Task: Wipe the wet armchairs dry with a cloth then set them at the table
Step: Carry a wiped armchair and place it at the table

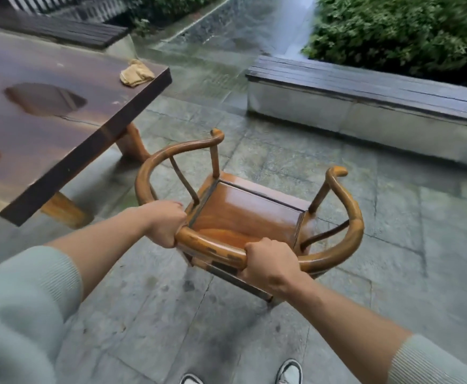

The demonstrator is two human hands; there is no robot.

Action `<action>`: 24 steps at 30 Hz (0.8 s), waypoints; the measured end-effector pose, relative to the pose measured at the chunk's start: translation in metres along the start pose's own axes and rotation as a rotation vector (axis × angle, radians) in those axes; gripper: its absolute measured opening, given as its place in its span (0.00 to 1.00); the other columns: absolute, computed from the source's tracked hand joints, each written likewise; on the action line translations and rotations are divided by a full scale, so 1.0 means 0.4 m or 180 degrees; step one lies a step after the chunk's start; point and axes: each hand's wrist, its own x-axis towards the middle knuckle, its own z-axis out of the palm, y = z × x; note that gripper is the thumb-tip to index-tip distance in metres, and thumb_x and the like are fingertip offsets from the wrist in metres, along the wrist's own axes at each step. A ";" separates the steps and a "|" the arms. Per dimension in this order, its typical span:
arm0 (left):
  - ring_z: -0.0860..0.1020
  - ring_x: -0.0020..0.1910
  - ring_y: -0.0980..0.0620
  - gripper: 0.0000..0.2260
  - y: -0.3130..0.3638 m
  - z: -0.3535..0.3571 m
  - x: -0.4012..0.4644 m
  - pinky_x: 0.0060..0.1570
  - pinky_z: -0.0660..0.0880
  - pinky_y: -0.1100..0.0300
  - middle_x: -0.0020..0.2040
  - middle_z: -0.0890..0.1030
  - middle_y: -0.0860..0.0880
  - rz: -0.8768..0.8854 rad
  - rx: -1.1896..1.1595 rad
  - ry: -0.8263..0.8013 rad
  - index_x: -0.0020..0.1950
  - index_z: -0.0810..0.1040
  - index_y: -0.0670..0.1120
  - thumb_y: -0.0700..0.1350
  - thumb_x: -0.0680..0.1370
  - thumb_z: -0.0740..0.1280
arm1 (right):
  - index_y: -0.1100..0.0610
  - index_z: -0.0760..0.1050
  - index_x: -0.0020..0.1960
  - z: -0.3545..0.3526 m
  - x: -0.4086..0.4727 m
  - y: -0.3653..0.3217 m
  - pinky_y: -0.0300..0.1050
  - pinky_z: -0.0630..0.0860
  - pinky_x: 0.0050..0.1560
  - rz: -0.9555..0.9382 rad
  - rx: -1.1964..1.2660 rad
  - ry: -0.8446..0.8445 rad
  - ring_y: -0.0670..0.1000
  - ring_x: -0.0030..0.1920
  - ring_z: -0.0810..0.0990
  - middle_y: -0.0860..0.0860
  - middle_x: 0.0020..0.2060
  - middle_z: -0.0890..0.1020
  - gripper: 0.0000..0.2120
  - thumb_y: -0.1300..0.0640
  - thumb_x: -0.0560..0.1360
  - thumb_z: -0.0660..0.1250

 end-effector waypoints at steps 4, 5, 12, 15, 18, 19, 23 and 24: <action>0.75 0.28 0.54 0.17 -0.060 0.004 0.029 0.28 0.74 0.60 0.29 0.76 0.55 -0.0027 -0.0037 0.0272 0.32 0.76 0.50 0.65 0.62 0.66 | 0.48 0.78 0.43 -0.008 0.035 -0.014 0.45 0.74 0.33 0.0141 -0.0275 0.0265 0.54 0.28 0.76 0.47 0.31 0.79 0.15 0.39 0.64 0.65; 0.75 0.27 0.53 0.18 -0.057 0.007 0.029 0.26 0.73 0.61 0.28 0.76 0.54 -0.0056 -0.0034 0.0316 0.32 0.76 0.50 0.65 0.61 0.67 | 0.48 0.78 0.43 -0.010 0.036 -0.017 0.45 0.73 0.33 0.0155 -0.0318 0.0270 0.54 0.28 0.75 0.47 0.31 0.79 0.14 0.39 0.64 0.65; 0.78 0.26 0.52 0.14 -0.031 0.023 0.017 0.29 0.81 0.57 0.27 0.79 0.52 -0.0160 0.0095 0.0185 0.31 0.82 0.47 0.58 0.61 0.72 | 0.44 0.73 0.40 0.019 0.017 -0.023 0.43 0.68 0.32 0.0125 -0.0357 0.0372 0.54 0.28 0.74 0.45 0.26 0.72 0.16 0.34 0.62 0.59; 0.78 0.27 0.51 0.11 -0.028 0.035 0.011 0.31 0.81 0.56 0.28 0.79 0.52 -0.0202 0.0049 0.0199 0.31 0.81 0.47 0.55 0.62 0.71 | 0.44 0.68 0.38 0.032 0.012 -0.032 0.43 0.67 0.31 0.0026 -0.0305 0.0365 0.52 0.26 0.72 0.44 0.25 0.68 0.14 0.34 0.64 0.58; 0.78 0.27 0.52 0.12 -0.021 0.025 0.012 0.32 0.81 0.56 0.28 0.79 0.53 -0.0210 0.0004 0.0242 0.30 0.80 0.47 0.56 0.64 0.70 | 0.45 0.69 0.39 0.024 0.016 -0.010 0.42 0.68 0.32 -0.0037 -0.0276 0.0393 0.51 0.27 0.73 0.44 0.26 0.70 0.15 0.34 0.64 0.56; 0.78 0.27 0.52 0.13 -0.014 0.020 0.010 0.32 0.81 0.56 0.28 0.79 0.53 -0.0230 -0.0032 0.0221 0.30 0.80 0.47 0.56 0.64 0.70 | 0.45 0.70 0.39 0.018 0.019 0.000 0.42 0.69 0.32 -0.0064 -0.0288 0.0367 0.51 0.27 0.74 0.44 0.26 0.71 0.16 0.34 0.64 0.55; 0.76 0.25 0.51 0.08 0.015 0.001 0.014 0.25 0.73 0.61 0.27 0.77 0.51 -0.0332 -0.0190 0.0324 0.28 0.78 0.47 0.50 0.56 0.65 | 0.44 0.70 0.40 -0.011 0.043 0.050 0.40 0.69 0.31 -0.0231 -0.0370 0.0277 0.49 0.27 0.73 0.44 0.27 0.72 0.16 0.36 0.62 0.53; 0.75 0.24 0.51 0.08 0.021 -0.002 0.014 0.24 0.69 0.63 0.26 0.76 0.51 -0.0344 -0.0279 0.0347 0.26 0.77 0.46 0.49 0.54 0.63 | 0.43 0.69 0.40 -0.021 0.054 0.064 0.39 0.66 0.29 -0.0281 -0.0381 0.0283 0.46 0.26 0.71 0.43 0.26 0.71 0.15 0.36 0.61 0.52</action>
